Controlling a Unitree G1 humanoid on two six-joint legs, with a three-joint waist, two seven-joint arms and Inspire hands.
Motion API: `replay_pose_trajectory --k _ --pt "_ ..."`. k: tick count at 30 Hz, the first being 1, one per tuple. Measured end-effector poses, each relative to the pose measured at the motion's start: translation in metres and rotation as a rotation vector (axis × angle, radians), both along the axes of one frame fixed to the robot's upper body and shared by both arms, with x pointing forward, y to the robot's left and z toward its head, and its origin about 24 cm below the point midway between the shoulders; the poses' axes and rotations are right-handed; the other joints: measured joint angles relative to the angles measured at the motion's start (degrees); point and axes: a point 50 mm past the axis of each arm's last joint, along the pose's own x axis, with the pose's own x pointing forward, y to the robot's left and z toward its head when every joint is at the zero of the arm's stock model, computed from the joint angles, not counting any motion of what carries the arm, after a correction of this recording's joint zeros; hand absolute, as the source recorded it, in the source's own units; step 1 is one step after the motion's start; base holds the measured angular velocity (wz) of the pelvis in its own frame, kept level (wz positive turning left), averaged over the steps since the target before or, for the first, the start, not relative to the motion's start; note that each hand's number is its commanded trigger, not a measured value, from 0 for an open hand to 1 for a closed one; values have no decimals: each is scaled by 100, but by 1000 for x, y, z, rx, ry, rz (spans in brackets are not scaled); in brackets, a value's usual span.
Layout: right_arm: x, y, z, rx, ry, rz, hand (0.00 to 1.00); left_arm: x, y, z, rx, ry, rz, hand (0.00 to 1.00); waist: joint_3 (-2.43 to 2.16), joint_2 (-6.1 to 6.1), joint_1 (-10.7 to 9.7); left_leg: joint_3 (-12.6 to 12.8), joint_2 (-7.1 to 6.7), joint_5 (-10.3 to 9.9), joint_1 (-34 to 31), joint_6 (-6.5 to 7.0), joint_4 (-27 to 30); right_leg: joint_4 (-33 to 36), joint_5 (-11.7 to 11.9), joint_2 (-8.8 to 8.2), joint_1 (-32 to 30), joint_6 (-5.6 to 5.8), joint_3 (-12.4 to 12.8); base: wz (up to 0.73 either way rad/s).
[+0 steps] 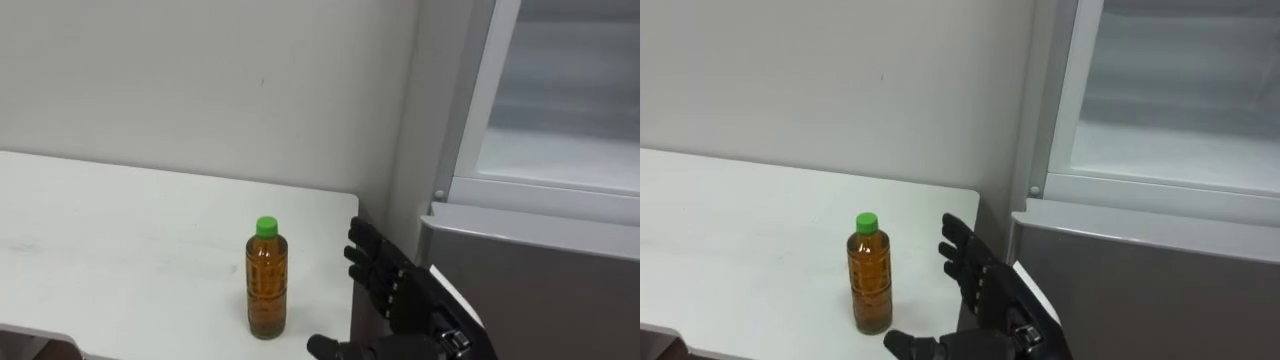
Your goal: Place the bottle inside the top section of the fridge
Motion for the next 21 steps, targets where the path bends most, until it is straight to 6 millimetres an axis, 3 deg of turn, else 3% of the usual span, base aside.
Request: replay_pose_trajectory --k 8,16,21 --pt "2 -5 2 -8 2 -50 0 8 1 0 5 -16 -28 0 -8 -20 104 -73 -14 1 -61 2 95 -4 0 -18 0 -1 -107 5" --pt "18 -14 -13 -22 86 -179 0 8 0 0 10 -15 -36 0 -3 -17 257 -119 -10 7 -250 0 188 11 5 -24 -126 -9 -153 2" --pt "28 -4 -18 -59 100 -189 0 10 0 1 17 -26 -37 0 7 -18 350 -242 -22 21 -361 6 220 7 10 -34 -175 -17 -257 12"
